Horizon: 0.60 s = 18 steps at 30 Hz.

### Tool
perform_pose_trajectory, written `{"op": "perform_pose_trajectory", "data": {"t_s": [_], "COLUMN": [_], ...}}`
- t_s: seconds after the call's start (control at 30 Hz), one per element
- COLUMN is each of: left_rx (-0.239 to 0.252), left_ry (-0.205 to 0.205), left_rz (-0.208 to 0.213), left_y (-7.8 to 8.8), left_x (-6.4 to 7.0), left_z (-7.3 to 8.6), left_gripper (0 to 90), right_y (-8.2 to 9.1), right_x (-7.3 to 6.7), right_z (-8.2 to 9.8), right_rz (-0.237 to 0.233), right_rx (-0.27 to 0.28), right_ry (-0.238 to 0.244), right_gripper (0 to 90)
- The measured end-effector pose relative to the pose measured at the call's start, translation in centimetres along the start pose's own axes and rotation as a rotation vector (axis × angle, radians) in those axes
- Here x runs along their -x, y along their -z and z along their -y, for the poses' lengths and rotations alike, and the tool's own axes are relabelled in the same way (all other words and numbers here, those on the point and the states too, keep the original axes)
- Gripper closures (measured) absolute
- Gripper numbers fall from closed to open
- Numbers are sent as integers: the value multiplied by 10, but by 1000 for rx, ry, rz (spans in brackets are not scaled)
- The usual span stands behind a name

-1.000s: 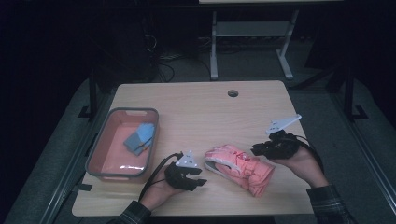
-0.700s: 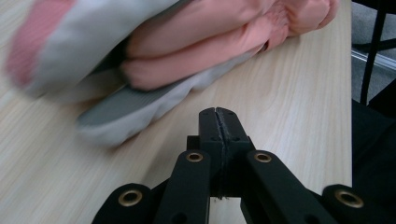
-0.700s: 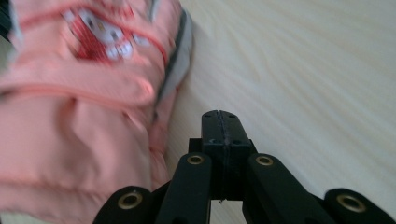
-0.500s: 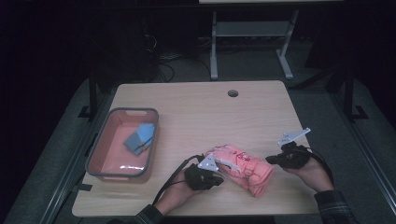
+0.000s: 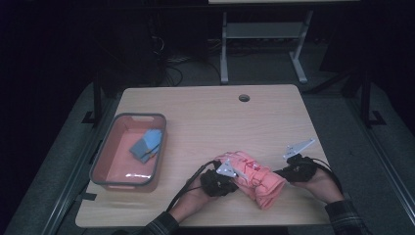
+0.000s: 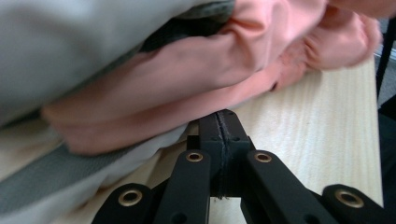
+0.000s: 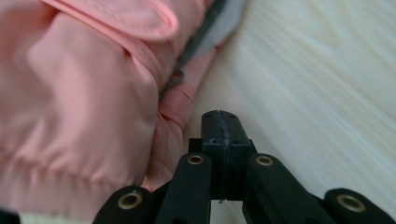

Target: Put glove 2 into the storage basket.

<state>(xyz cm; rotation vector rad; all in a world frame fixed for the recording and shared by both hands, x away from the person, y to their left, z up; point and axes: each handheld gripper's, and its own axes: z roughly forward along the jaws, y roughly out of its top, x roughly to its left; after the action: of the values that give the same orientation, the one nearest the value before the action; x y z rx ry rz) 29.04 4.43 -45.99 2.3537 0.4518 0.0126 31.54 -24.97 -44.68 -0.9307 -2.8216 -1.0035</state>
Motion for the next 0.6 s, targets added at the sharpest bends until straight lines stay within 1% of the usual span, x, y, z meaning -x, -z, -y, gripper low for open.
{"op": "perform_pose_trajectory", "data": {"t_s": [0.03, 0.1, 0.17, 0.2, 0.27, 0.3, 0.37, 0.4, 0.43, 0.47, 0.5, 0.57, 0.6], "left_rx": [1, 4, -8, -4, -6, 0, -4, 7, 6, 2, 11, 7, 20], "left_ry": [4, 17, 12, 21, 29, 39, 42, 60, 59, 65, 77, 79, 100], "left_rz": [-4, -10, -14, -17, -20, -21, -25, -28, -30, -33, -39, -46, -50], "left_y": [2, 4, 8, 9, 11, 11, 14, 14, 15, 16, 16, 18, 18], "left_x": [-2, -5, -9, -11, -15, -16, -20, -22, -24, -27, -28, -33, -36], "left_z": [1, 2, 3, 4, 6, 6, 7, 8, 8, 8, 8, 8, 8], "left_gripper": [894, 894, 894, 894, 894, 894, 894, 894, 894, 895, 894, 895, 894], "right_y": [-1, -5, -8, -10, -13, -15, -19, -21, -23, -24, -26, -28, -29], "right_x": [-2, -6, -10, -13, -16, -18, -21, -23, -25, -27, -30, -32, -34], "right_z": [-1, -5, -7, -9, -12, -13, -14, -15, -17, -18, -20, -22, -23], "right_rz": [-4, -25, -39, -52, -57, -65, -75, -79, -90, -93, -94, -101, -101], "right_rx": [-4, 0, 2, 3, -2, -5, -9, -12, -9, -12, -10, -10, -10], "right_ry": [4, 26, 43, 48, 61, 61, 69, 70, 78, 83, 85, 91, 95], "right_gripper": [899, 899, 899, 899, 899, 899, 899, 899, 899, 900, 899, 899, 899]}}
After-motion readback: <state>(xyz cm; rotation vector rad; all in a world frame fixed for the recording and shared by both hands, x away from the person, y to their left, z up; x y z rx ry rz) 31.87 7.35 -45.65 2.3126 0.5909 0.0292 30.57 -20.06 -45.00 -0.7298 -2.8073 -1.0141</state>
